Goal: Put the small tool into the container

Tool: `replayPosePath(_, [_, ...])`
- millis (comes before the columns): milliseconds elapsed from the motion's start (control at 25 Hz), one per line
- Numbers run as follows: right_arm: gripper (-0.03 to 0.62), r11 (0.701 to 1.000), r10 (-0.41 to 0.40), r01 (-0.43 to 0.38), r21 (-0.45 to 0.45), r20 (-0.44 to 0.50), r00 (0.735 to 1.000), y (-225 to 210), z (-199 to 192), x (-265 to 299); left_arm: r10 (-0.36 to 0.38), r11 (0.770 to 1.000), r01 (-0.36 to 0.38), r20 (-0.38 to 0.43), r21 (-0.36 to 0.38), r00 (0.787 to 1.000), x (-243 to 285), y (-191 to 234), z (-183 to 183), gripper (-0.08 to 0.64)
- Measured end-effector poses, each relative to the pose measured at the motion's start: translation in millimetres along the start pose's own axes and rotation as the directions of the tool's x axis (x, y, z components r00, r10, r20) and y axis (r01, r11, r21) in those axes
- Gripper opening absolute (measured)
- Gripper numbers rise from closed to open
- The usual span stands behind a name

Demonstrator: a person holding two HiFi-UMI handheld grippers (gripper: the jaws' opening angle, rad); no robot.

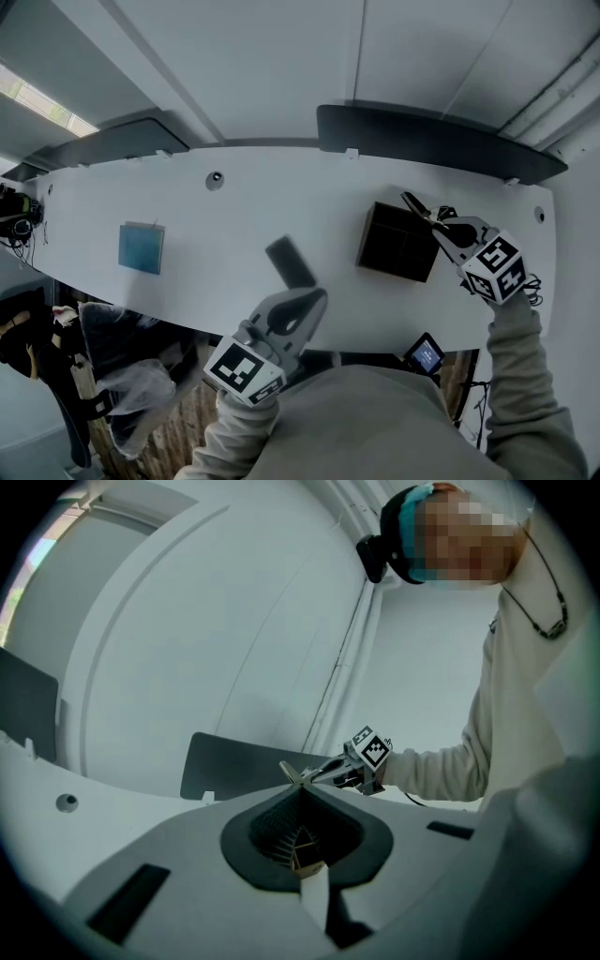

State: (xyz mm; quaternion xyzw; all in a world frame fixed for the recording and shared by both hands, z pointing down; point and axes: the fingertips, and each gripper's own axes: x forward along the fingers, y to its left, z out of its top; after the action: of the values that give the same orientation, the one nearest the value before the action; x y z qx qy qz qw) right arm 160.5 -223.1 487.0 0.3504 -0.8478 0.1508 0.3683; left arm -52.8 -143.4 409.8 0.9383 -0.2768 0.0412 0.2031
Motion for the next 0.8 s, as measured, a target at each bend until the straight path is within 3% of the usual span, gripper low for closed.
replayPosePath(800, [0.023, 0.995, 0.031, -0.040, -0.093, -0.097, 0.995, -17, -20, 31, 0.064, 0.997, -0.064, -0.009, -0.030, 0.998, -5, 7, -13, 0.003])
